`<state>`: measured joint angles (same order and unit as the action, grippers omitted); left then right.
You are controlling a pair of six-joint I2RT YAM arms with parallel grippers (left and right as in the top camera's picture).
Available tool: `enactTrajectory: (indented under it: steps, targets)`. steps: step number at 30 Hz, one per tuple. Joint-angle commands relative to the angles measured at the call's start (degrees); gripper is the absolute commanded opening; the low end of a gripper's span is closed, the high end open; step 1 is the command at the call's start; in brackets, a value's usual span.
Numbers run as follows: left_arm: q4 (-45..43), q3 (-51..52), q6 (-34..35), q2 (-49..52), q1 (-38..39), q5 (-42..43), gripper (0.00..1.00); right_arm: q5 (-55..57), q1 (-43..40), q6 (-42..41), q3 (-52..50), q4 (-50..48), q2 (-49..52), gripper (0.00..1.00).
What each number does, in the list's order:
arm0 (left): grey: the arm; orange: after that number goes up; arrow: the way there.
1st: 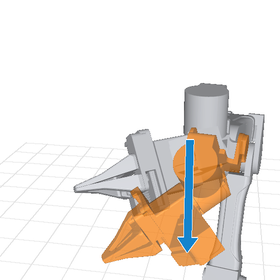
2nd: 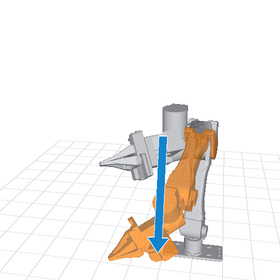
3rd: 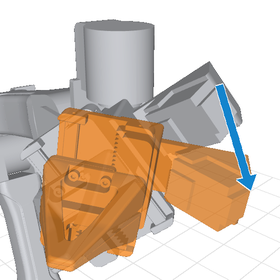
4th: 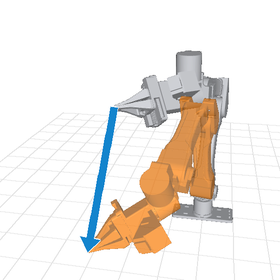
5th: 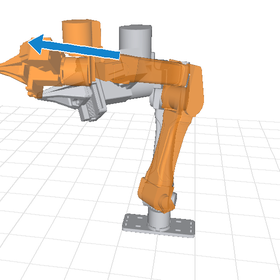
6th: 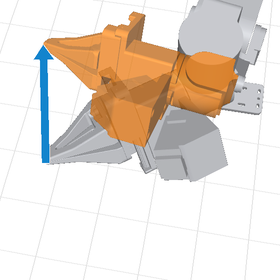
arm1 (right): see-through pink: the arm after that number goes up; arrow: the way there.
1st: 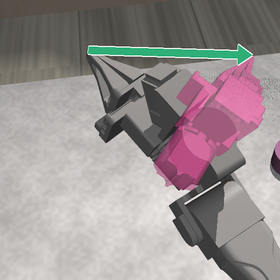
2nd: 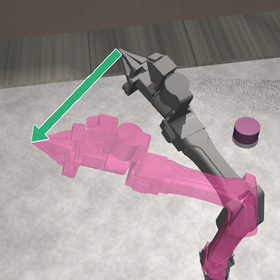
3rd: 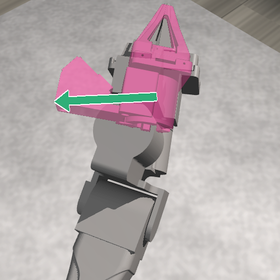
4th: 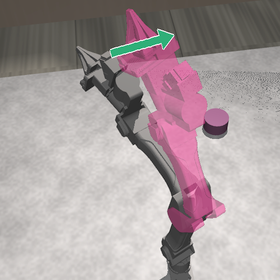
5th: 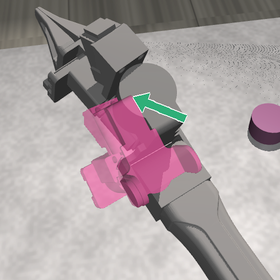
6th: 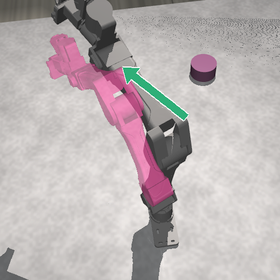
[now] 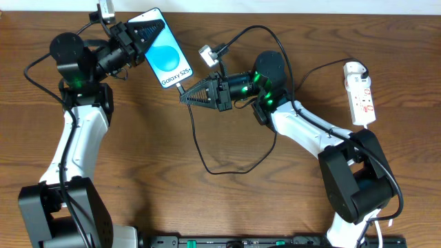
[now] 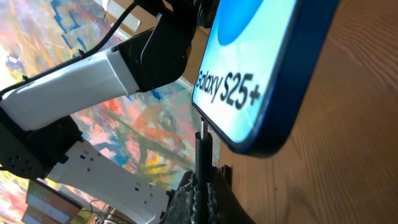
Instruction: Plug charger to phone and switch on socket
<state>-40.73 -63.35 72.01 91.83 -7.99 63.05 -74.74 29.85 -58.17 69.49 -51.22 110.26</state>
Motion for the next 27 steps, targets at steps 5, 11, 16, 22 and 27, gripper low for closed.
enactTrajectory:
  steps: [5,11,16,22,27]
  targets:
    - [-2.27,-0.72,2.47,-1.07,-0.72,-0.74,0.07,0.92,-0.28,-0.76,0.68,0.02,0.98,0.01]
    - [-2.27,-0.72,2.43,-1.07,-0.72,-0.26,0.08,0.85,-0.28,-0.76,0.68,0.0,0.98,0.01]
    - [-2.25,-0.72,0.02,-1.07,-0.72,0.98,0.07,0.63,-0.28,-0.76,0.68,-0.07,0.98,0.01]
    - [-2.25,-0.72,0.04,-1.07,-0.72,1.05,0.07,0.63,-0.28,-0.76,0.68,-0.04,0.98,0.01]
    - [-2.25,-0.72,0.07,-1.07,-0.72,2.08,0.07,0.66,-0.42,-0.76,0.68,-0.04,0.98,0.01]
